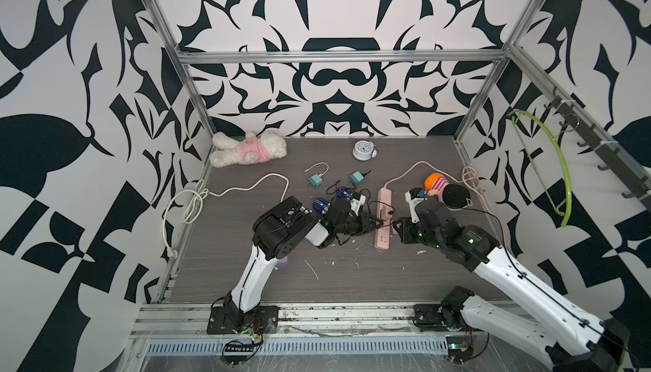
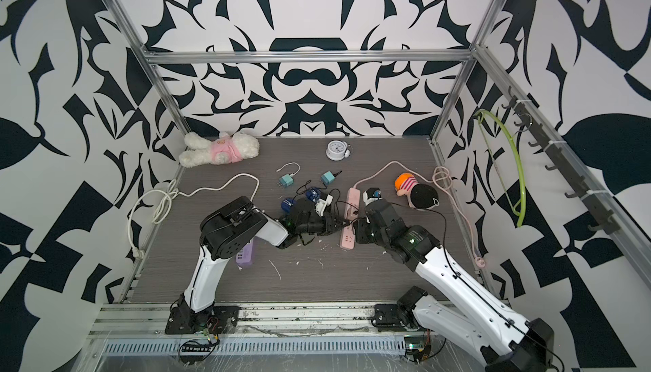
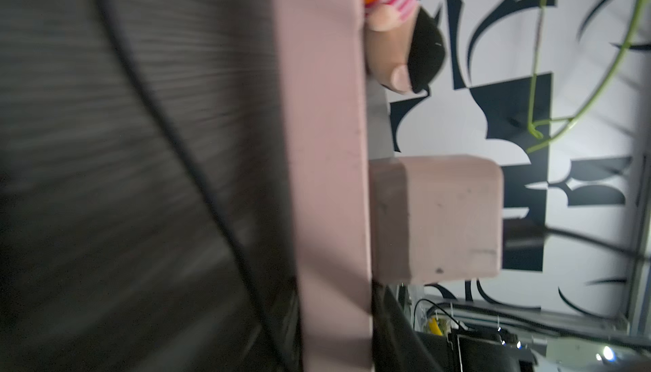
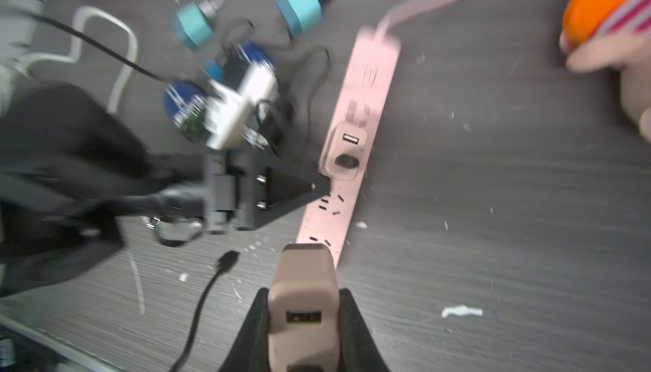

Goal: Unplug the electric shaver
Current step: Remove the plug from the socket, then place the socket at the center of the board.

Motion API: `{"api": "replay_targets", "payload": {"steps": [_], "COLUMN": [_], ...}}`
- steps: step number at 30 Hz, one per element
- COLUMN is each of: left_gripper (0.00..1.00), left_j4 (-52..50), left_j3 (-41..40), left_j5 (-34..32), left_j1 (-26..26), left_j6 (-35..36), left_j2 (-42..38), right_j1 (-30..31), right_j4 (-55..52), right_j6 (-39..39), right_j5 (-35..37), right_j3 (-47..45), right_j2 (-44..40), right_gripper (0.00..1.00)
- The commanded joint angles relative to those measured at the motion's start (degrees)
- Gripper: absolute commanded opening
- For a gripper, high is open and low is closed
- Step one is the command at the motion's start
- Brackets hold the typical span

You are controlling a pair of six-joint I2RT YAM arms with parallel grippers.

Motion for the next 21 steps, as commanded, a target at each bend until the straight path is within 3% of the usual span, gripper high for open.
{"api": "replay_targets", "payload": {"steps": [1,7,15,18,21], "left_gripper": [0.0,0.0,0.0,0.15,0.38], "left_j4": [-4.8,-5.5,-15.5,-22.1,-30.3], "left_j3": [-1.0,-0.3,2.4,3.0,4.9], "left_j5": [-3.0,-2.5,-3.3,-5.7,-7.9], "left_j1": [0.5,0.7,-0.4,-1.5,-2.8], "left_j6": [3.8,3.5,5.9,8.2,11.4], "left_j2": [1.4,1.4,-0.9,-3.8,-6.5], "right_j1": [0.4,0.6,0.6,0.6,0.6], "right_j4": [0.7,-0.2,-1.9,-1.9,-2.0], "right_j6": [-1.3,-1.1,-0.9,-1.1,-1.3], "right_j5": [0.7,2.2,2.8,2.7,2.2], "right_j3": [1.6,1.7,2.4,2.4,2.7], "right_j2": [-0.4,-0.3,0.1,-0.1,-0.2], "right_gripper": [0.0,0.0,0.0,0.0,0.0]}}
